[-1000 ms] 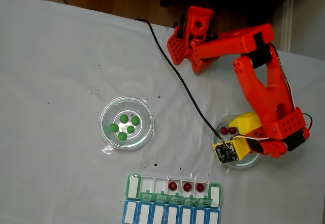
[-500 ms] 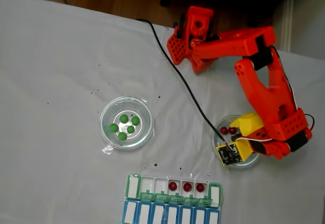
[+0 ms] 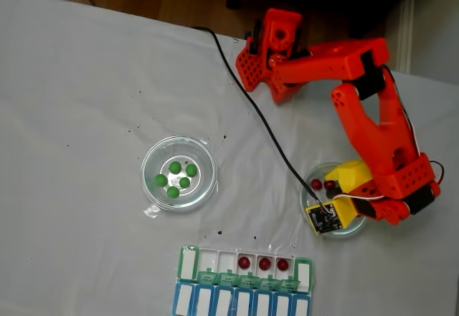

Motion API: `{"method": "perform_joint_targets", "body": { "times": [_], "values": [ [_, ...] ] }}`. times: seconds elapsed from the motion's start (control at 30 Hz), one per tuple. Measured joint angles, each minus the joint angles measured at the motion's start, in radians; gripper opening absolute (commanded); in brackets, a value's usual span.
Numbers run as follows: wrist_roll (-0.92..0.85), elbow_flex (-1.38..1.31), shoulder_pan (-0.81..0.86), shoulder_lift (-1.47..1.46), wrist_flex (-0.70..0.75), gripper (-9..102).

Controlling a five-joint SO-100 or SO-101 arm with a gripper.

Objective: Sort medicines into box.

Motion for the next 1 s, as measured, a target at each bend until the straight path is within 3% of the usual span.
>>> {"method": "perform_joint_targets", "body": {
  "times": [0.53,1.0],
  "values": [
    [0.003,0.011,0.0,-0.015,-0.011,1],
    [0.003,0.032,0.035,0.115,-0.032,2]
  ]
}}
